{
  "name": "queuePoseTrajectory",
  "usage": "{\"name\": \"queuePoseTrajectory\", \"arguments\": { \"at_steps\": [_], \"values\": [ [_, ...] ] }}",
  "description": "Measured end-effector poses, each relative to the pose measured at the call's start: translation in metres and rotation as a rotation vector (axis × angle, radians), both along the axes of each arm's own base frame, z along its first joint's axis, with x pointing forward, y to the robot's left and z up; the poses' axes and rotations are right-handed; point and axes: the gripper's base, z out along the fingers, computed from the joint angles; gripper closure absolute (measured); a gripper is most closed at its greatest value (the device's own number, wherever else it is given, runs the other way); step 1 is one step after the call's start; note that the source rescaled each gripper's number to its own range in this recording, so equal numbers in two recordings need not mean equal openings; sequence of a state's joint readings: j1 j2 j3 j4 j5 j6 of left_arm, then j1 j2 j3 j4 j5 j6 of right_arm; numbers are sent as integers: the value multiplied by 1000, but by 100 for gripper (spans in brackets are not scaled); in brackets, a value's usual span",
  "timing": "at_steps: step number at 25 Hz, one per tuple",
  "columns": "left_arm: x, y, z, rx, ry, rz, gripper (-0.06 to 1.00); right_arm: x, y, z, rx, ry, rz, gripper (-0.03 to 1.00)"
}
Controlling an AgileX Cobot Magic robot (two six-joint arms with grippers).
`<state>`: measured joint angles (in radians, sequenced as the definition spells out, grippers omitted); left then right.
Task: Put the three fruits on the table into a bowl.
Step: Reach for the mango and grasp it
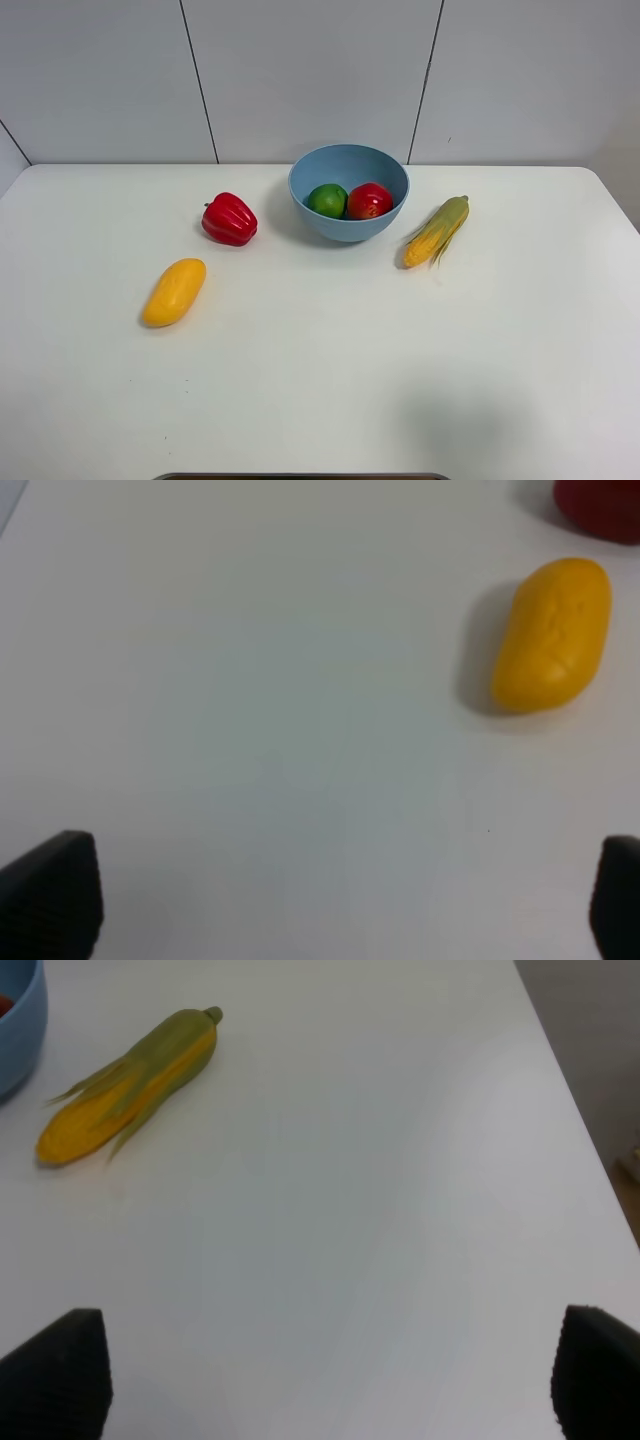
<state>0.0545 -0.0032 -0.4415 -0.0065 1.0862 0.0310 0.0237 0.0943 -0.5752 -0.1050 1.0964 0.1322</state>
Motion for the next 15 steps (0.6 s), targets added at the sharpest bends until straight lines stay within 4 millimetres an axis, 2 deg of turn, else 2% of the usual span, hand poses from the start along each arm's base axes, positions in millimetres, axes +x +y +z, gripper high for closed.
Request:
{"name": "queuePoseTrajectory", "arguments": {
  "at_steps": [6,15],
  "values": [
    [0,0,0,0,0,0,-6,-15,-1,-1,-17,-86,-24,32],
    [0,0,0,0,0,0,-6,-17,-3,-2,-31,-89,-31,32]
  ]
}}
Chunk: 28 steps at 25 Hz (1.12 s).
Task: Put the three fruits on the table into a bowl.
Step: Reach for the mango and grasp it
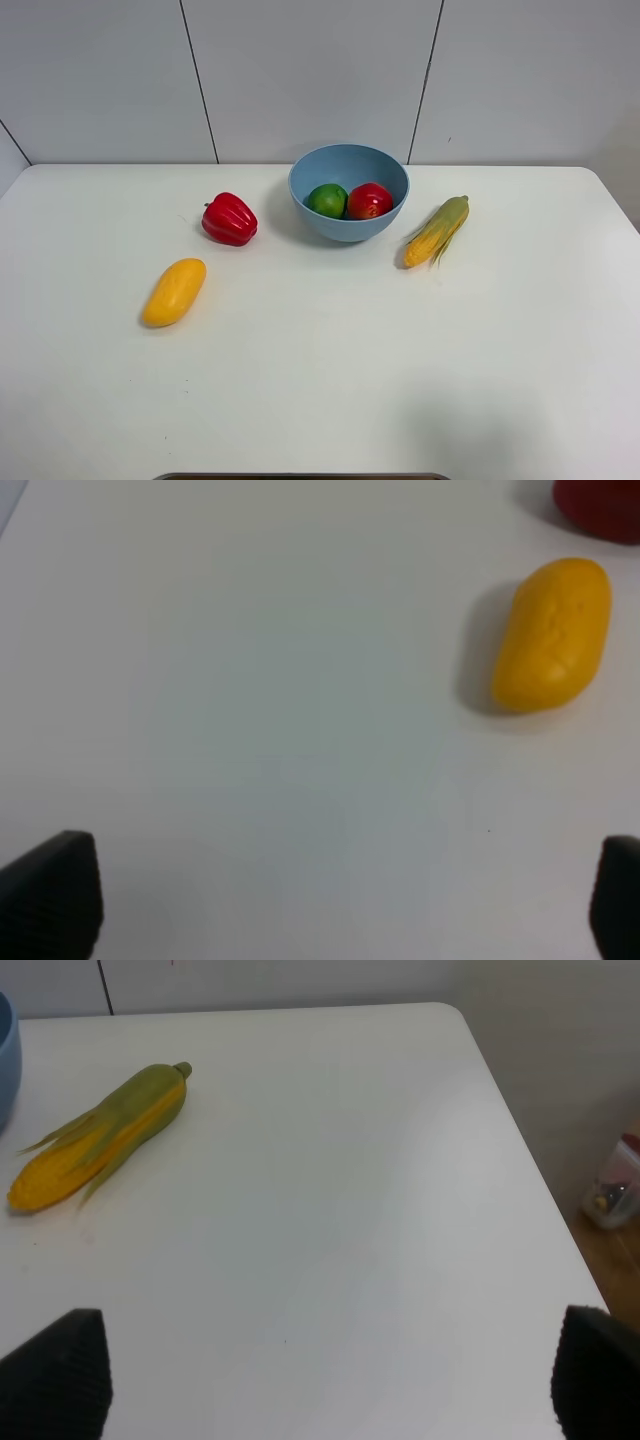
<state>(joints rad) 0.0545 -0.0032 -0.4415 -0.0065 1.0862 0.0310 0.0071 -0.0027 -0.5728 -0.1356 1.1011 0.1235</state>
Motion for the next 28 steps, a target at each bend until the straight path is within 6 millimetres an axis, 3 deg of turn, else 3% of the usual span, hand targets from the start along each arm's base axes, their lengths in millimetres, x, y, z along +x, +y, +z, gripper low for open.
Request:
{"name": "queuePoseTrajectory", "arguments": {
  "at_steps": [28],
  "values": [
    [0,0,0,0,0,0,-6,0,1,0,6,0,6,32]
  ]
}}
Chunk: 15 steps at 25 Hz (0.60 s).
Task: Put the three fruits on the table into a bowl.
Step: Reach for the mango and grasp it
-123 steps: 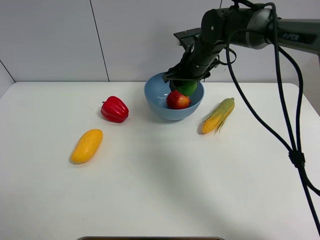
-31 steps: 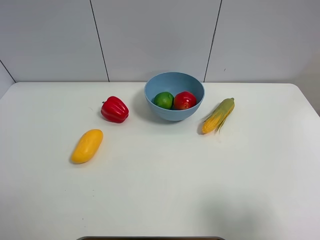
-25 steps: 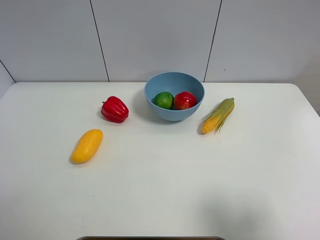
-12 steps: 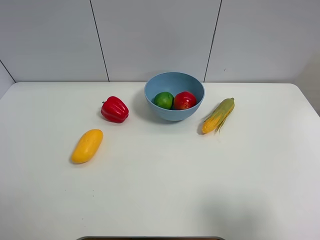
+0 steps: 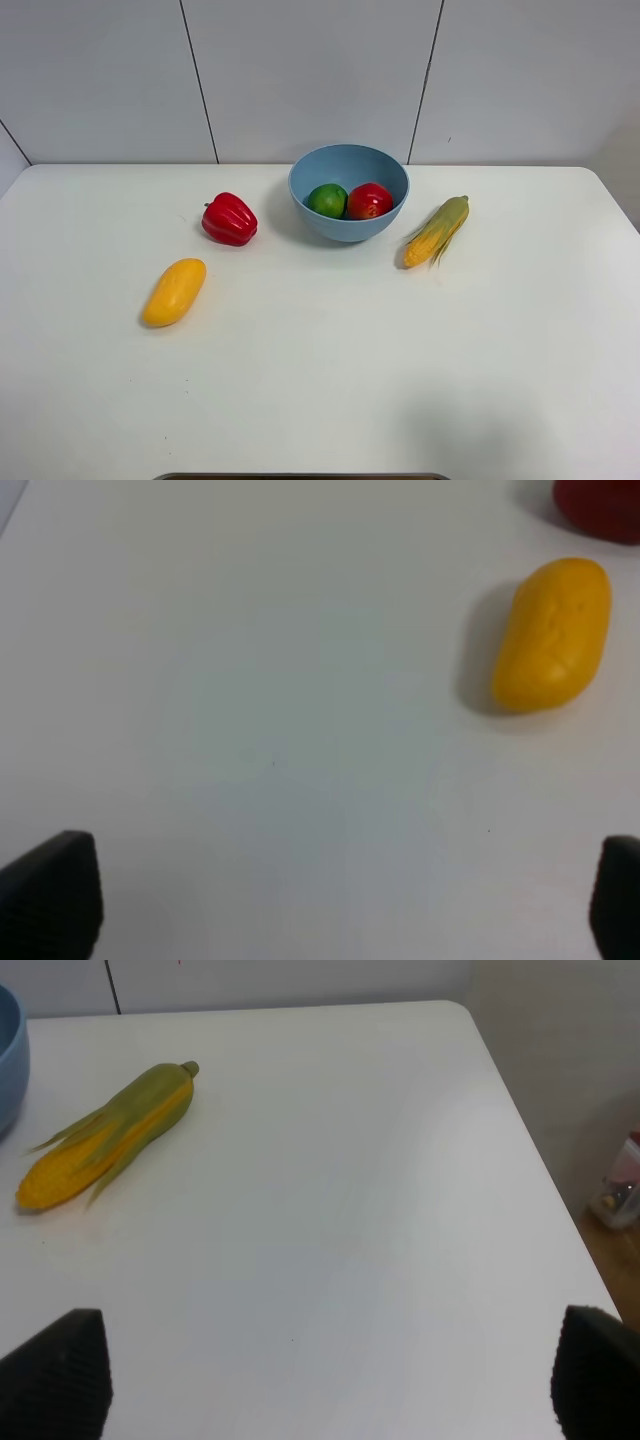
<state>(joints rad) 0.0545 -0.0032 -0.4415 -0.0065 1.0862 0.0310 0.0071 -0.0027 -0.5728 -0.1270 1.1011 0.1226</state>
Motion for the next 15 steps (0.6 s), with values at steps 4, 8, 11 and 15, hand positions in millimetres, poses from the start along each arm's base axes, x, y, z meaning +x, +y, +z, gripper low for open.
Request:
{"name": "queuePoseTrajectory", "arguments": {
  "at_steps": [4,8,11,15],
  "values": [
    [0,0,0,0,0,0,-6,0,0,0,0,0,0,32],
    [0,0,0,0,0,0,-6,0,0,0,0,0,0,32],
    [0,0,0,1,0,0,-6,0,0,0,0,1,0,32],
    [0,1,0,6,0,3,-6,0,0,0,0,1,0,32]
  ]
}}
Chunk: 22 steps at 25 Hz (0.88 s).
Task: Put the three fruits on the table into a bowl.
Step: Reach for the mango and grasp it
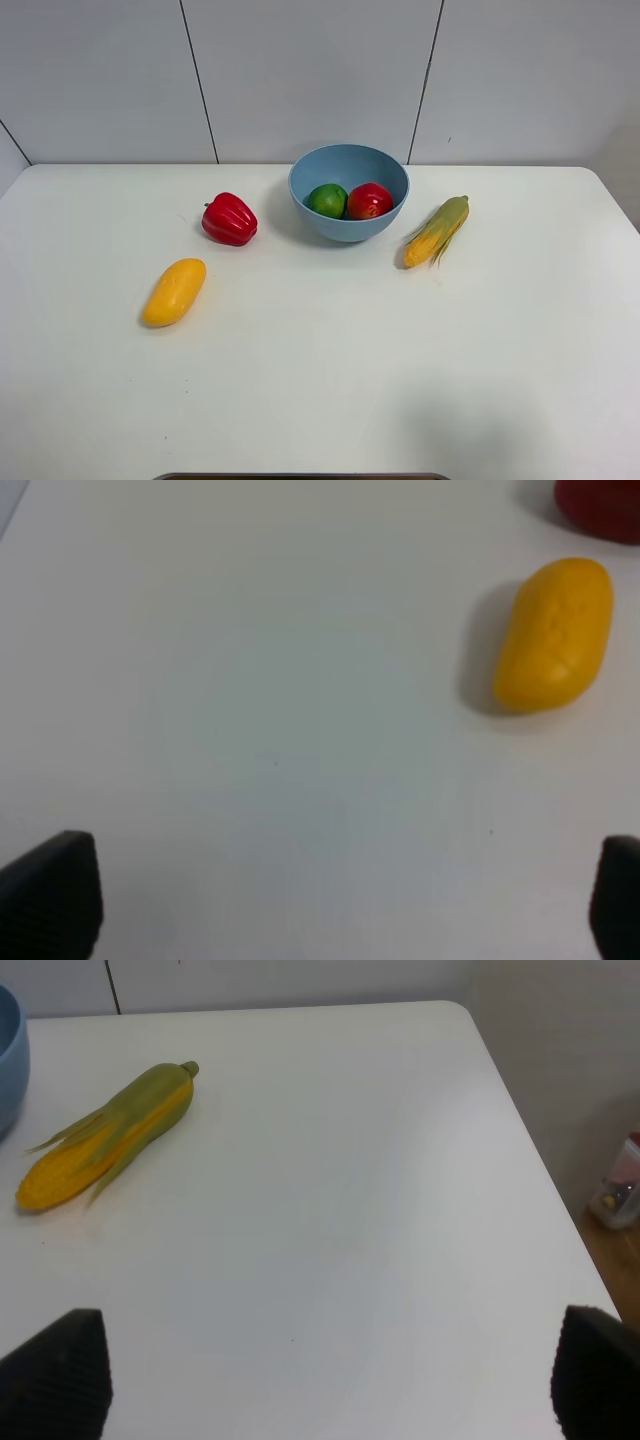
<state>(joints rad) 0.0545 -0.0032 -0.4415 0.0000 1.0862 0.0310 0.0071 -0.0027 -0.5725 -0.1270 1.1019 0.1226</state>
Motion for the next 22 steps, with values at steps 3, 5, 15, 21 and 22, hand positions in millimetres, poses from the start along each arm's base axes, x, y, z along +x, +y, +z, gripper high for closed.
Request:
{"name": "queuePoseTrajectory", "arguments": {
  "at_steps": [3,5,15,21,22],
  "values": [
    [0,0,6,0,-8,0,-6,0,0,0,0,0,0,32],
    [4,0,17,0,6,0,-6,0,0,0,0,0,0,32],
    [82,2,76,70,231,-94,-6,0,0,0,0,0,0,32],
    [150,-10,82,63,380,-217,-6,0,0,0,0,0,0,32],
    [162,-12,81,62,402,-232,-6,0,0,0,0,0,0,32]
  ]
}}
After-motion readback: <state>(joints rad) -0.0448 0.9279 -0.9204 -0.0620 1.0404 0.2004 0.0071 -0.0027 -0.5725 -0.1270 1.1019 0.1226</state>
